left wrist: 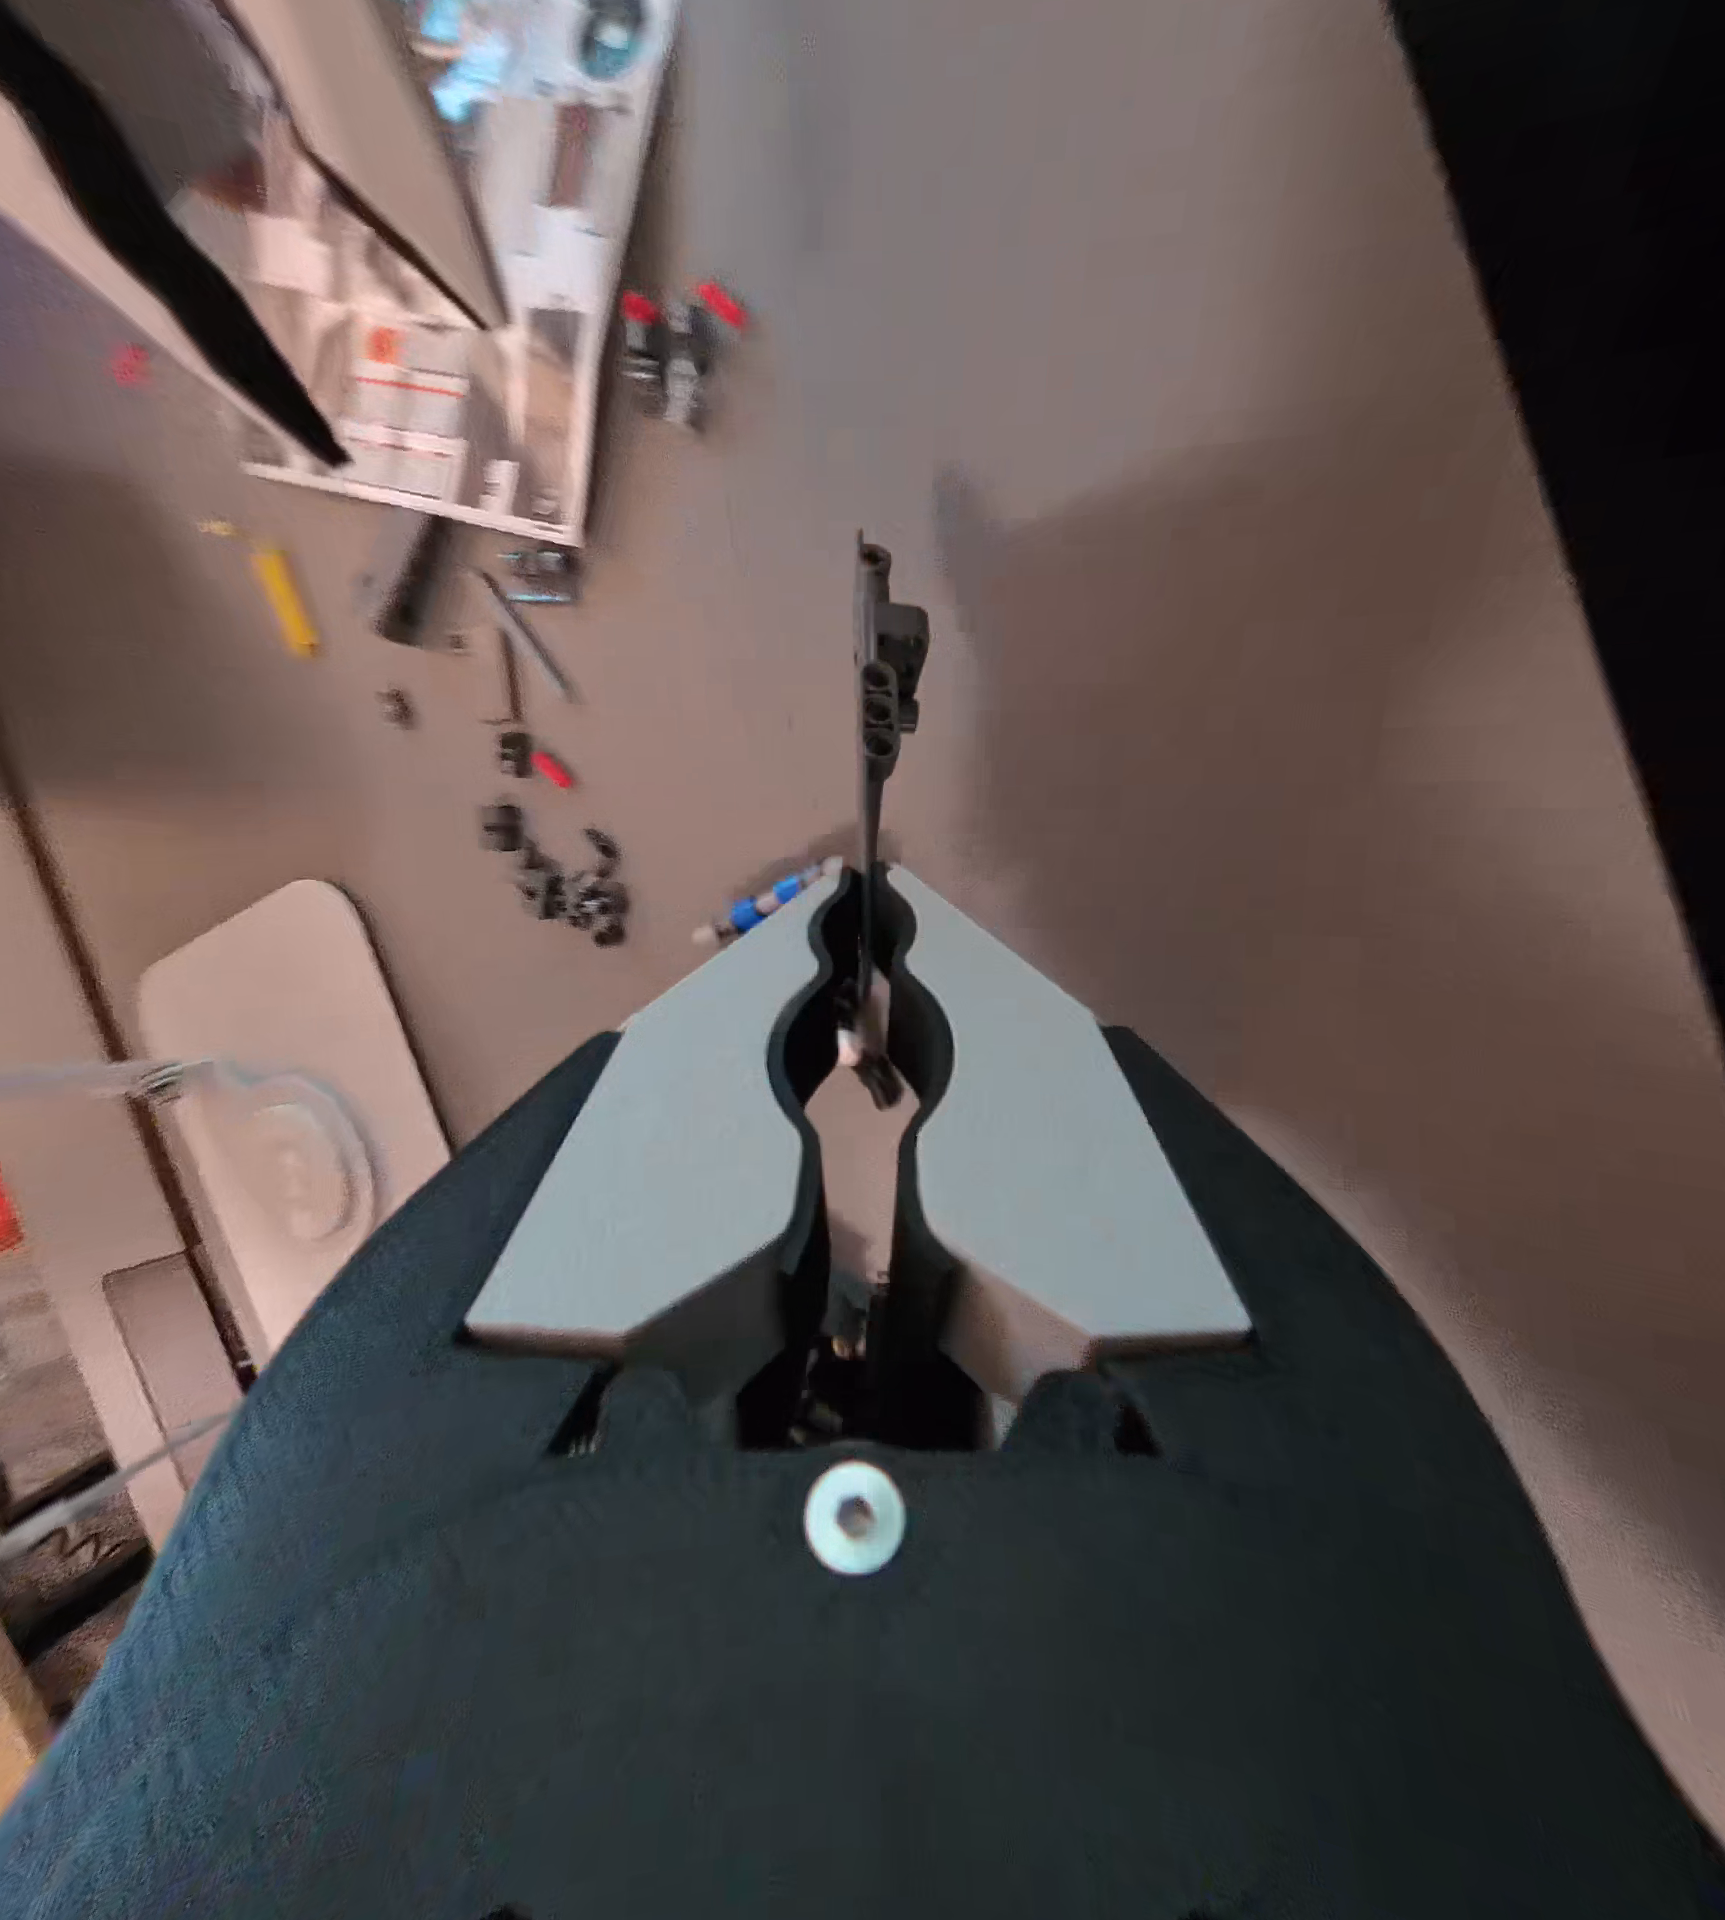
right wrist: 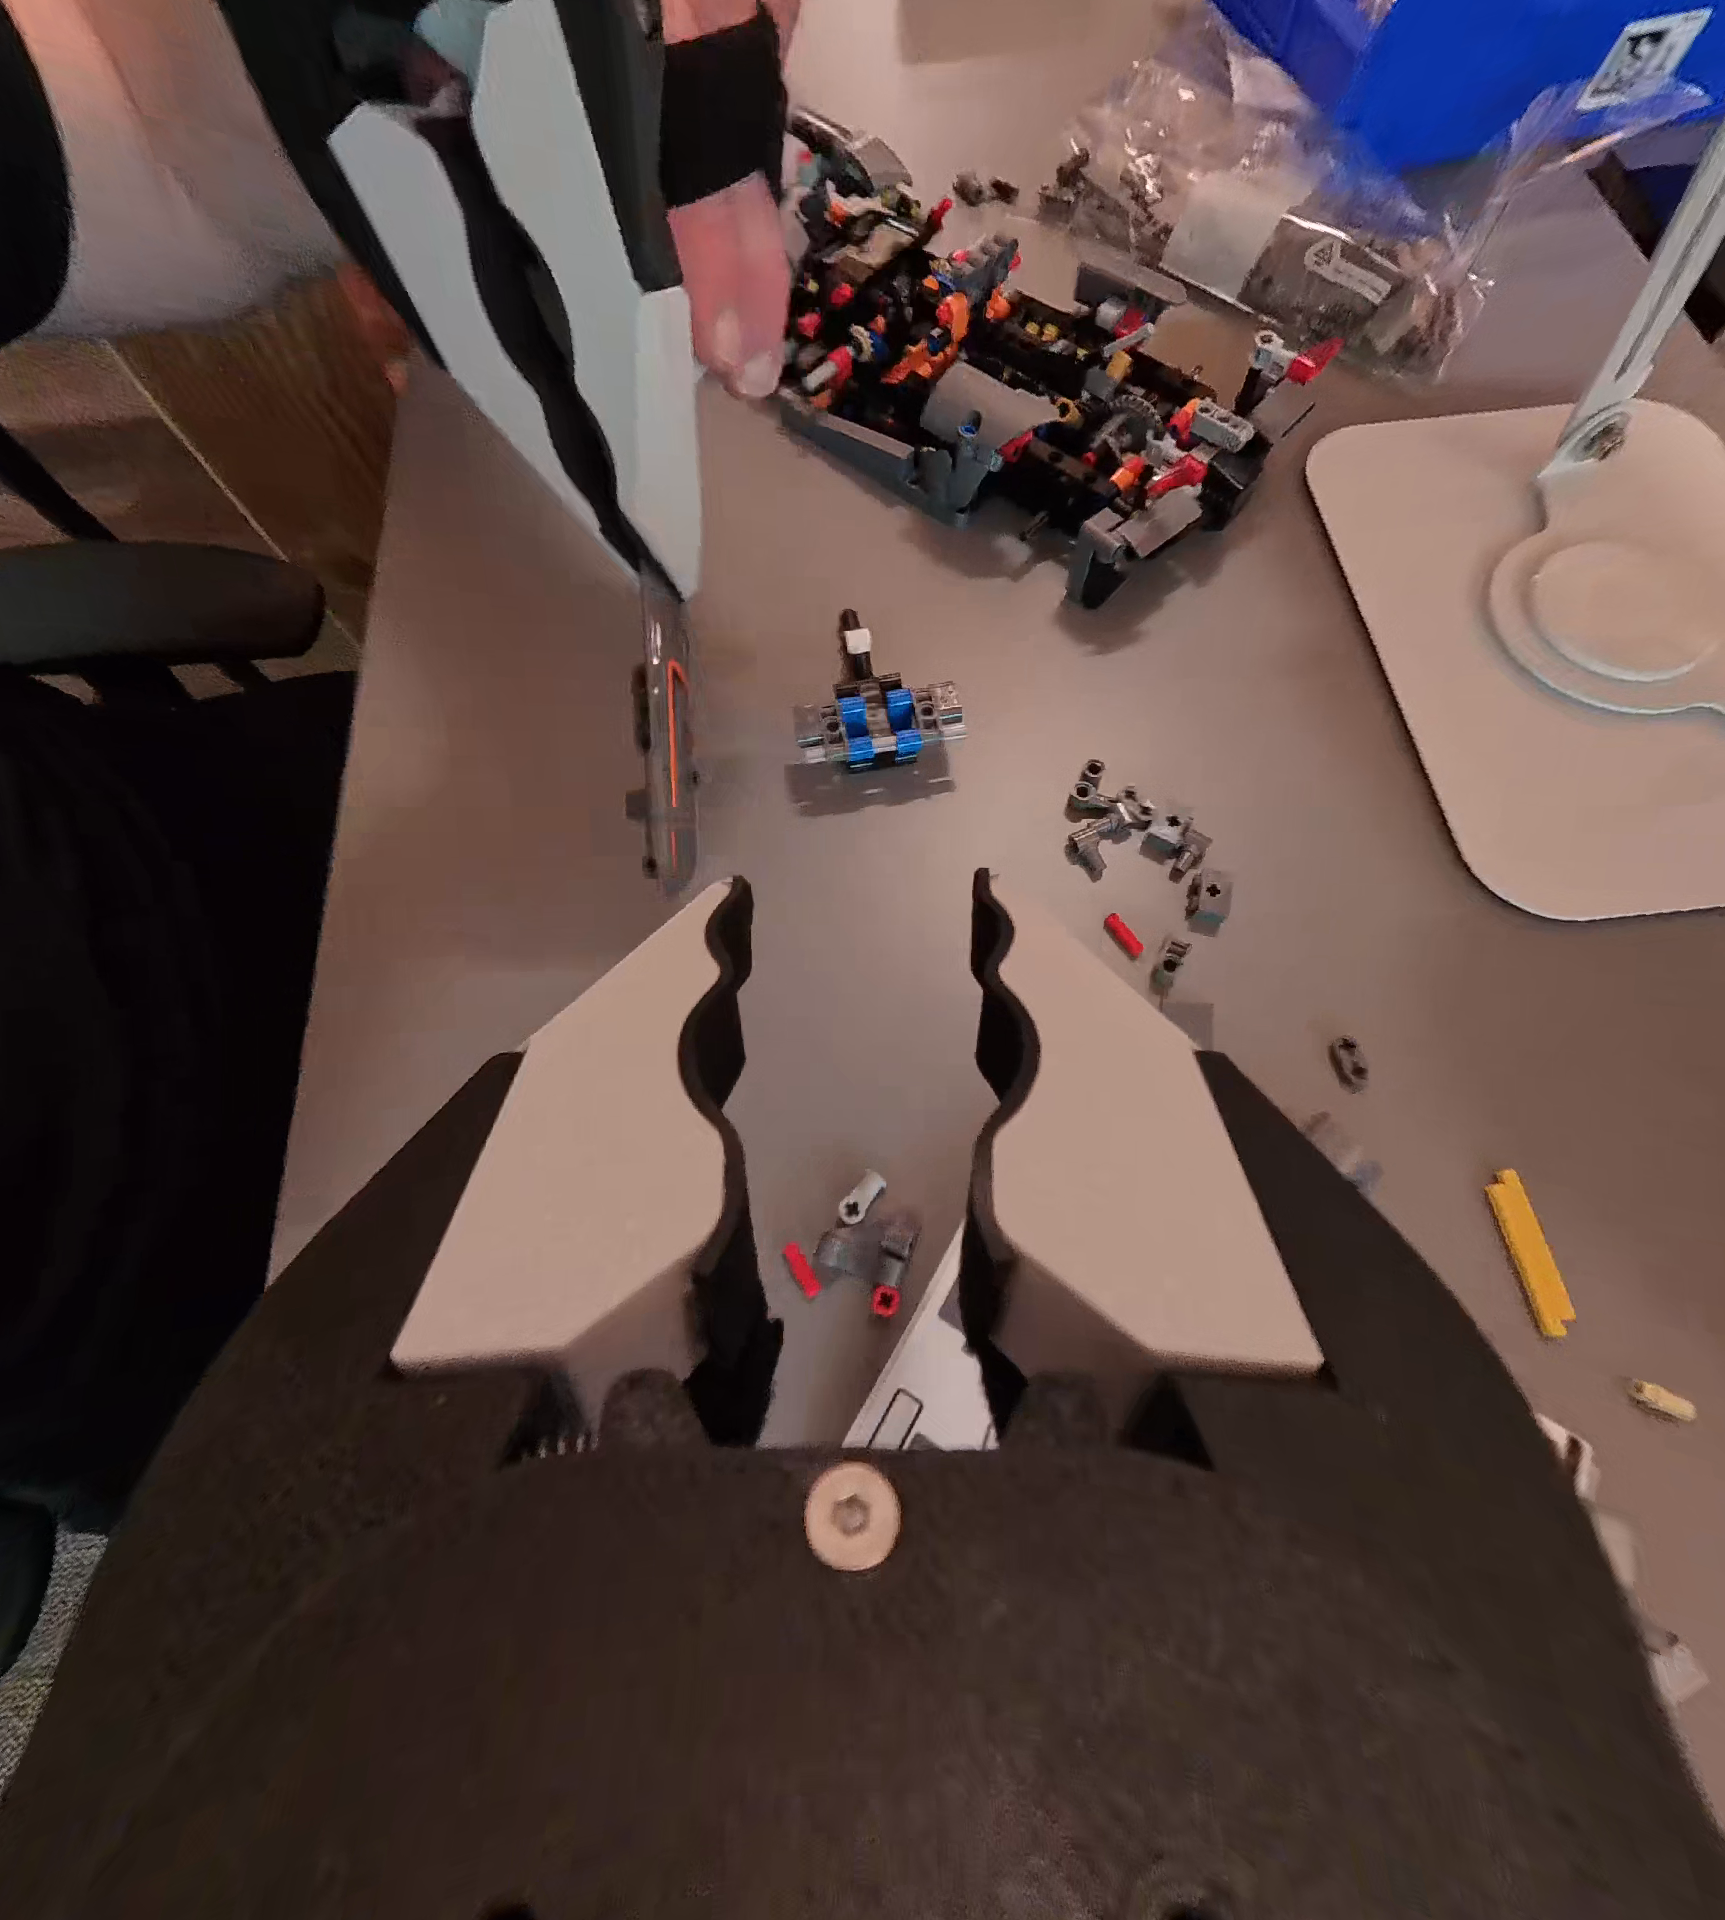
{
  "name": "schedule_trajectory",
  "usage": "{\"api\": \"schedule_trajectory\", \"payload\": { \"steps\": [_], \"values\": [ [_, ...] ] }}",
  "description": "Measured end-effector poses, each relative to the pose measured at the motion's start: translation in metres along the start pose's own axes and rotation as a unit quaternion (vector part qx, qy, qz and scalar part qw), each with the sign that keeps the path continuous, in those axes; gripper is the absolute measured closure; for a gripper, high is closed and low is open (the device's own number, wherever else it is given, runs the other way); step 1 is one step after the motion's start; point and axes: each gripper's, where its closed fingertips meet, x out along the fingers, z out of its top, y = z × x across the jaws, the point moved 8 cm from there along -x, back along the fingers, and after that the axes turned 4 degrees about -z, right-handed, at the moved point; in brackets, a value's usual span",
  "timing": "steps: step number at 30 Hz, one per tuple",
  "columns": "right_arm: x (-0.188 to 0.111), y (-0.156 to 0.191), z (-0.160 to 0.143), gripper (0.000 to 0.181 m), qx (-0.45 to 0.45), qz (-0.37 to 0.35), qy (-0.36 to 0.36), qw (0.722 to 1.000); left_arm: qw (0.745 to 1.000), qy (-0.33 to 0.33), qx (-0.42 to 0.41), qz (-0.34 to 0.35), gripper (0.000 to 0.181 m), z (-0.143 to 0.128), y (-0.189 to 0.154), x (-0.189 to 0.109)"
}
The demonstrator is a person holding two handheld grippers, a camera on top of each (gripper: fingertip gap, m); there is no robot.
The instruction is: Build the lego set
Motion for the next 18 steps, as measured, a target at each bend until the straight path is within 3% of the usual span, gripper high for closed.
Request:
{"api": "schedule_trajectory", "payload": {
  "steps": [2,4,6,9,14,18],
  "values": [
    [-0.004,-0.001,-0.008,0.143,0.012,0.015,-0.017,1.0,0.992,0.033,-0.01,-0.125,0.181,0.005,-0.005,-0.003],
    [-0.003,-0.004,-0.018,0.146,0.025,0.029,-0.031,0.999,0.978,0.062,-0.008,-0.201,0.181,0.007,0.001,0.003],
    [0.001,-0.006,-0.027,0.149,0.035,0.051,-0.051,0.997,0.951,0.088,-0.026,-0.294,0.181,0.008,0.005,0.014],
    [0.007,-0.01,-0.039,0.151,0.05,0.071,-0.057,0.995,0.914,0.136,-0.037,-0.381,0.181,0.009,0.013,0.036],
    [0.005,-0.012,-0.048,0.154,0.043,0.086,-0.056,0.994,0.887,0.157,-0.04,-0.432,0.181,0.02,0.038,0.067],
    [-0.002,-0.017,-0.058,0.154,0.051,0.083,-0.055,0.994,0.906,0.173,-0.026,-0.384,0.172,0.027,0.061,0.093]
  ]
}}
